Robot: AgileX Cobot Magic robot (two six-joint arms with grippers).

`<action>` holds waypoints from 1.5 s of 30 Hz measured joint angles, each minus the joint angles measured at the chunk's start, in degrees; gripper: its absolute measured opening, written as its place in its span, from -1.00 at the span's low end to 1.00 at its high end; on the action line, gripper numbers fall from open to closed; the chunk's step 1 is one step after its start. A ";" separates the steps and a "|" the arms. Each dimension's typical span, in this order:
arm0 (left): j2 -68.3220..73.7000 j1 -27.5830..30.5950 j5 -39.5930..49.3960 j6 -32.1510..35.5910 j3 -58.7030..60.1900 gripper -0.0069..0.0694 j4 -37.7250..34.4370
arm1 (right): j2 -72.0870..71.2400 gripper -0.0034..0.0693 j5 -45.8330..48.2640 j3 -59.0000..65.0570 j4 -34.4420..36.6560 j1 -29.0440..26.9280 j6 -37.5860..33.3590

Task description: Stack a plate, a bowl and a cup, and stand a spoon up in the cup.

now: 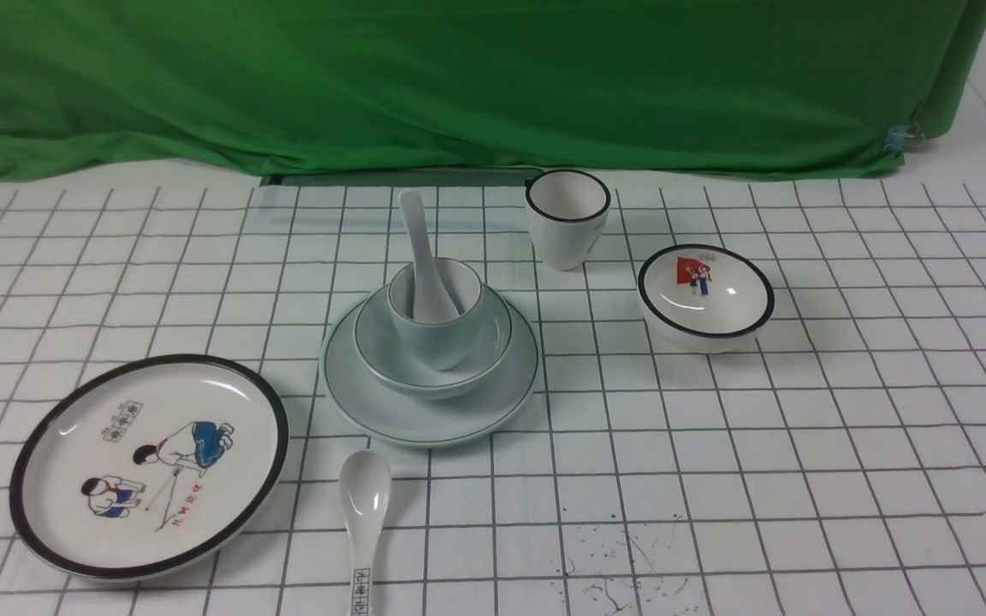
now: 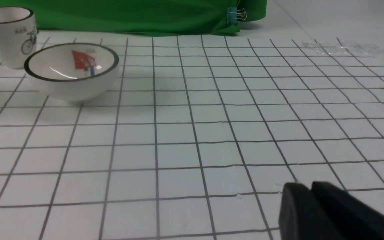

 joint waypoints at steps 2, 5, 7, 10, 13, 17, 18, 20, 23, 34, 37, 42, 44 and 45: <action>0.00 -0.20 0.11 0.00 0.04 -0.90 0.00 | 0.00 -0.63 0.00 0.00 0.00 0.00 0.00; 0.00 -0.20 0.18 0.00 0.04 -0.90 0.00 | 0.00 -0.61 0.00 0.00 0.00 0.00 0.02; 0.00 -0.20 0.18 0.00 0.04 -0.90 0.00 | 0.00 -0.60 0.00 0.00 0.00 0.00 0.02; 0.00 -0.20 0.18 0.00 0.04 -0.90 0.00 | 0.00 -0.58 0.00 0.00 0.00 0.00 0.02; 0.00 -0.20 0.18 0.00 0.04 -0.90 0.00 | 0.00 -0.56 0.00 0.00 0.00 0.00 0.02; 0.00 -0.20 0.18 0.00 0.04 -0.90 0.00 | 0.00 -0.54 0.00 0.00 0.00 0.00 0.02; 0.00 -0.20 0.18 0.00 0.04 -0.90 0.00 | 0.00 -0.54 0.00 0.00 0.00 0.00 0.02; 0.00 -0.20 0.18 0.00 0.04 -0.90 0.00 | 0.00 -0.52 0.00 0.00 0.00 0.00 0.02; 0.00 -0.20 0.18 0.00 0.04 -0.90 0.00 | 0.00 -0.51 0.00 0.00 0.00 0.00 0.02; 0.00 -0.20 0.18 0.00 0.04 -0.90 0.00 | 0.00 -0.45 0.05 0.00 0.00 0.00 0.01; 0.00 -0.20 0.18 0.00 0.04 -0.90 0.00 | 0.00 -0.42 0.05 0.00 0.00 0.00 0.01; 0.00 -0.20 0.18 0.00 0.04 -0.90 0.00 | 0.00 -0.39 0.05 0.00 0.00 0.00 0.01; 0.00 -0.20 0.18 0.00 0.04 -0.90 0.00 | 0.00 -0.38 0.05 0.00 0.00 0.00 0.01; 0.00 -0.20 0.18 0.00 0.04 -0.90 0.00 | 0.00 -0.36 0.05 0.00 0.00 0.00 0.01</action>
